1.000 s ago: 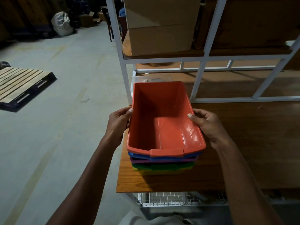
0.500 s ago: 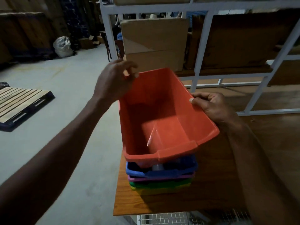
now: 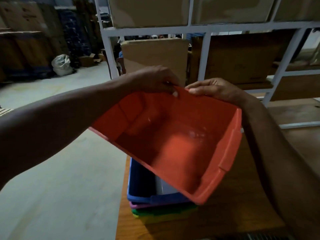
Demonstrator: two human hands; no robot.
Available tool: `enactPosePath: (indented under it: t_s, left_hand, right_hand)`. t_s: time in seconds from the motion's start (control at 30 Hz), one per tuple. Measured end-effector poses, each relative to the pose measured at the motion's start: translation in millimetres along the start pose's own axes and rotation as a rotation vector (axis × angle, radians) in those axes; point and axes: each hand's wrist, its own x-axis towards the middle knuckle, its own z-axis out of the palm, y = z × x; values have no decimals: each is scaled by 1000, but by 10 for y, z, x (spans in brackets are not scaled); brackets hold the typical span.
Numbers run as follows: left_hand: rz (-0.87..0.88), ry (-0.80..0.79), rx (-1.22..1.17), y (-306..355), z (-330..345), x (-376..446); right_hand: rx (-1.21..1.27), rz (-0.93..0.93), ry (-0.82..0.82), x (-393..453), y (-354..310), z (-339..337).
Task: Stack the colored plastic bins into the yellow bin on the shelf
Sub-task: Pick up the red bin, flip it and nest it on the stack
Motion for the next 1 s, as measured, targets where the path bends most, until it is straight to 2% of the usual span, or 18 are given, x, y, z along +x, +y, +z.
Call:
enactPosePath:
  t_s: [0.1,0.17,0.27,0.4,0.47,0.57,0.7,0.83,1.0]
  left_hand:
    - [44,-51,-16,10,-35,-85]
    - [-29,-6,-71,-175,-18,-224]
    - [-212,67,-212,-499,81,-486]
    - [-521,152,-518,-661,231,-837]
    - [-633,197,-652,-587,326,-981]
    - [-738,281,-743,-439,468,-1122]
    - [-831,418,-796,-226,592,-1307]
    - [-841,522,-893,-88,718,-1444]
    - [-896,530,-1031,48,910,-1557]
  right_hand:
    - [145,-14,189,-31,34,-156]
    - [296,15,390,-67,134,-226]
    - [296,47,581,-186,373,-171]
    - [401,85,525,-402,527,183]
    - [478,82,414,-436,512,377]
    - [411,45,259,-410,464,587]
    - [358,71,284,-346,468,724]
    - [323,114,261,-316,513,787]
    - [321,176,243,-347,621,823]
